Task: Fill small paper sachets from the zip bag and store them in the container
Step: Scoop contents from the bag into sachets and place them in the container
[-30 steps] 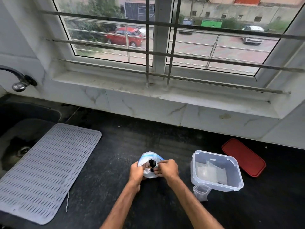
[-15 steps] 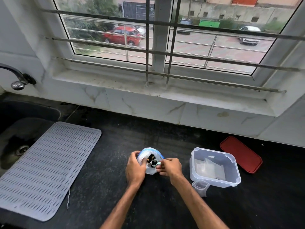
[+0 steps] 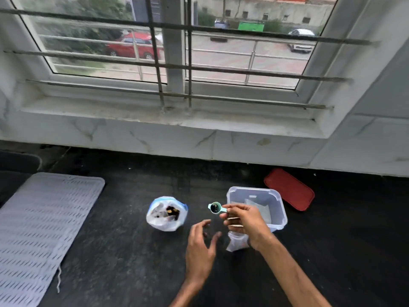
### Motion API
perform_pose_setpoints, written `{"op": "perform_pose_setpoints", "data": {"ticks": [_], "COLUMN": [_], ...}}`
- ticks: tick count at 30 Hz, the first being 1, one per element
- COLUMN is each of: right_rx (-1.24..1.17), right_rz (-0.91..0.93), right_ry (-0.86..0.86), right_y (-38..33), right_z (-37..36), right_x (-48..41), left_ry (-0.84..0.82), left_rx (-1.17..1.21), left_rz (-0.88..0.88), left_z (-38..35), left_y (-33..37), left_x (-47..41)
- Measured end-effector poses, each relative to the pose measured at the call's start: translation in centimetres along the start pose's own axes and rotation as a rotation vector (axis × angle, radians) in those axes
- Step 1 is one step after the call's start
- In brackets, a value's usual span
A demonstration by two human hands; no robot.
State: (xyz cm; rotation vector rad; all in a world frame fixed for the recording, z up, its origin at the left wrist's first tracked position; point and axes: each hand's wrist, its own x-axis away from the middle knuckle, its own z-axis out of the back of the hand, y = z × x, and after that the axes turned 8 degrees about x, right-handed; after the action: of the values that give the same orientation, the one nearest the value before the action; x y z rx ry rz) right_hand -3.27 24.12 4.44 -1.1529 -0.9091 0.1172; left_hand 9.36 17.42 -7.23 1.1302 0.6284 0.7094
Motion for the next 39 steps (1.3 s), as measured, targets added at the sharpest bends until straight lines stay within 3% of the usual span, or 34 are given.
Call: {"op": "perform_pose_setpoints", "data": {"ticks": [3,7,15,18,21,24,28,31,36,39], "right_rx": [0.019,0.097,0.521,0.822,1.269,1.383,1.314,1.147,0.103,-0.268], "right_rz": [0.04,0.036,0.108,0.264,0.586,0.791,0.849,0.78,0.429,0.348], "right_ry": [0.054,0.104,0.08,0.122,0.128,0.198,0.322,0.396,0.31,0.397], "right_y": [0.5,1.8,4.5,5.0,5.7,7.0,8.4,8.5,7.5,8.9], "right_z": [3.5,6.7,7.2,6.8,6.4,6.5,6.7,6.8,8.1,11.2], "right_x": [1.3,2.1,0.7,0.8,1.0,0.9,0.8,0.6,2.5,3.0], "left_ry": [-0.114,-0.134,-0.116,-0.106,-0.106,-0.108,-0.113,-0.109,-0.114,-0.139], "left_rx": [0.016,0.004,-0.023,-0.016,-0.015,-0.022,-0.015,0.011,0.04,0.045], "left_rz": [0.041,0.041,-0.014,-0.016,0.003,0.022,0.02,0.015,-0.004,-0.008], "left_z": [-2.9,-4.5,-5.3,-5.3,-5.2,-5.0,-4.8,-4.7,-4.3,-4.4], "left_y": [-0.2,0.4,1.1,1.3,1.4,1.2,1.2,1.2,1.3,1.6], "left_x": [0.6,0.6,0.9,0.9,0.8,0.6,0.3,0.1,0.1,0.2]}}
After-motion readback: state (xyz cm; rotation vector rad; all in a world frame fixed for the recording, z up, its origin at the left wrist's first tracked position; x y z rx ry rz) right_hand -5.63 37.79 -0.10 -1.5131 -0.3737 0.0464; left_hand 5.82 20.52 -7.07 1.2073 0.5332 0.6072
